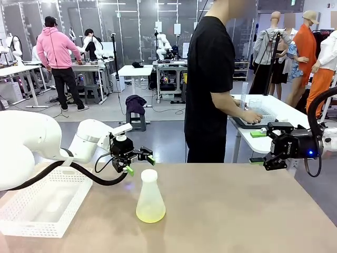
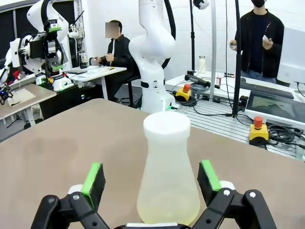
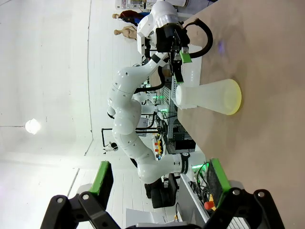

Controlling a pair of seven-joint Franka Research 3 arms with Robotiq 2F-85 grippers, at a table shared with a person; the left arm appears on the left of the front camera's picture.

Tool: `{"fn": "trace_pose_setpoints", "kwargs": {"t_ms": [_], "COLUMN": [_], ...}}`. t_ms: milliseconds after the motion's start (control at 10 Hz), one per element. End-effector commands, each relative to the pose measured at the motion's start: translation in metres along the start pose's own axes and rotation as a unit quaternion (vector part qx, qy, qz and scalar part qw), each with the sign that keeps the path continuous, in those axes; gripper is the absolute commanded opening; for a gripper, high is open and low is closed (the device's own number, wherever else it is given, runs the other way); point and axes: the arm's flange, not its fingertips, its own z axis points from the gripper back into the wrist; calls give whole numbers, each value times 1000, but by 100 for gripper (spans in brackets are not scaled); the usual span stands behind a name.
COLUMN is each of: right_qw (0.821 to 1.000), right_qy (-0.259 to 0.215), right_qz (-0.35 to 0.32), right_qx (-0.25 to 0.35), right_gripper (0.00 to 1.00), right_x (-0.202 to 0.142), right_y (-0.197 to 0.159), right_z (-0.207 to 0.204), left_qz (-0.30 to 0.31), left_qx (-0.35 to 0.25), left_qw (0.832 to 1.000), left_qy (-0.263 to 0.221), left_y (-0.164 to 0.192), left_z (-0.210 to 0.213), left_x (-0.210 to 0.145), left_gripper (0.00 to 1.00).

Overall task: Prepare the solutions needed for the experiment.
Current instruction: When the human places the Big flask in the center of the table, pick up the Big flask and place it in the left Organizing basket.

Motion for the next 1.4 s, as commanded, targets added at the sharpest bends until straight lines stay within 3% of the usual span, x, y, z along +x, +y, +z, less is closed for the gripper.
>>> {"fn": "trace_pose_setpoints", "kwargs": {"t_ms": [0, 400, 900, 1300], "right_qw": [1000, 1000, 1000, 1000], "right_qy": [0, 0, 0, 0], "right_qz": [5, 5, 5, 5], "right_qx": [1, 1, 1, 1], "right_gripper": [100, 100, 100, 100], "right_x": [0, 0, 0, 0], "right_y": [1, 1, 1, 1], "right_z": [1, 1, 1, 1], "left_qz": [0, 15, 54, 48], "left_qx": [5, -27, -77, -63], "left_qw": [1000, 999, 993, 996], "left_qy": [2, -28, -65, -50], "left_y": [0, 17, 15, 8], "left_z": [1, -8, -26, -43], "left_x": [3, -18, -39, -29], "left_gripper": [100, 100, 100, 100]}}
